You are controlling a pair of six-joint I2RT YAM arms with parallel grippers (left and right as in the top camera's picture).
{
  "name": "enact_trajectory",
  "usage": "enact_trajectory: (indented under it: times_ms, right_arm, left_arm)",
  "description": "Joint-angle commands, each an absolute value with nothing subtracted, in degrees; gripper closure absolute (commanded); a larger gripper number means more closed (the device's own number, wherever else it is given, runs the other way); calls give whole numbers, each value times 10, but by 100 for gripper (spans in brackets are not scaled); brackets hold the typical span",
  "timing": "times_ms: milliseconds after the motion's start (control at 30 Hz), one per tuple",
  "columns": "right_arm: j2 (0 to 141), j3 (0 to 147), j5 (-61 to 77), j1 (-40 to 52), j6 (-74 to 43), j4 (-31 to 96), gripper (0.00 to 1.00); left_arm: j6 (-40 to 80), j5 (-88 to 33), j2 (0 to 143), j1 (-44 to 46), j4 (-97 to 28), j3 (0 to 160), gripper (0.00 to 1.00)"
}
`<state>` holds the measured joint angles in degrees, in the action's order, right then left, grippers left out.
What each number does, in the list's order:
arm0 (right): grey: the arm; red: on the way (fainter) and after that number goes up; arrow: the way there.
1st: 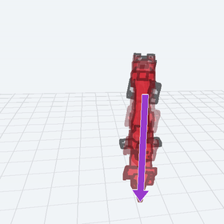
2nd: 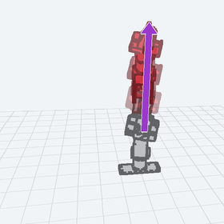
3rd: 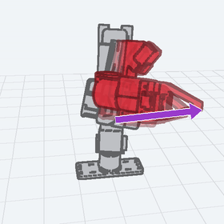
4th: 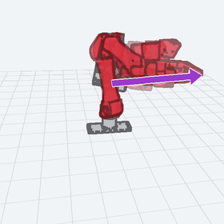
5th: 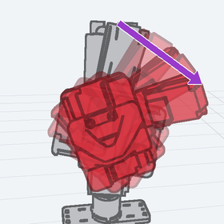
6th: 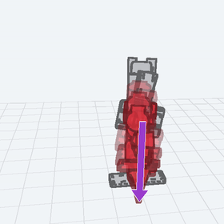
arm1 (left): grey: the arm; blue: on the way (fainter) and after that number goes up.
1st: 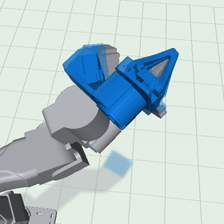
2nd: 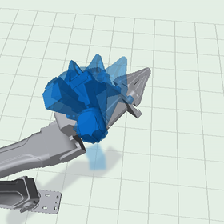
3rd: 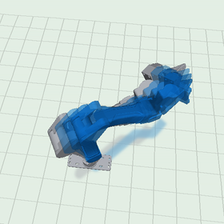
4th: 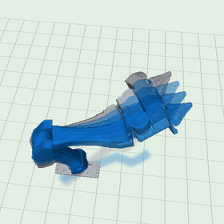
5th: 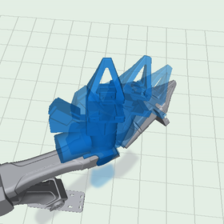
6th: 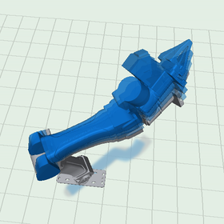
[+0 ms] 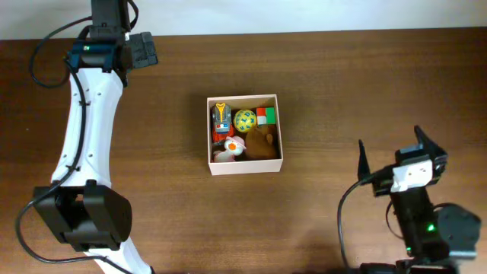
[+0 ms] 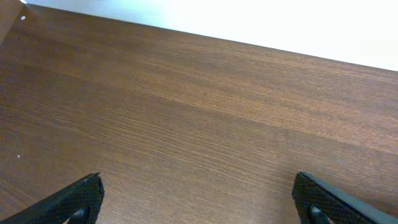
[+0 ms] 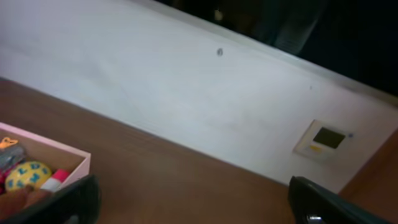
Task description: Pack container
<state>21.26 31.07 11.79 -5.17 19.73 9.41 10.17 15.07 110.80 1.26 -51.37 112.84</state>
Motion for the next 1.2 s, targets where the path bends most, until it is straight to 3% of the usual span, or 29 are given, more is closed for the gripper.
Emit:
enact_trajectory:
  times_ms: [0, 400, 600, 1167]
  right_arm:
    - [164, 256, 131, -58, 197, 77, 1]
    - [29, 95, 129, -57, 155, 31, 1]
    - [14, 60, 83, -57, 40, 13, 1]
    - [2, 3, 47, -56, 39, 3, 1]
  left_arm:
    - [109, 154, 1106, 13, -515, 1132, 1]
    - [109, 154, 1106, 13, -515, 1132, 1]
    - [109, 154, 1106, 13, -515, 1132, 1]
    - [109, 154, 1106, 13, -515, 1132, 1]
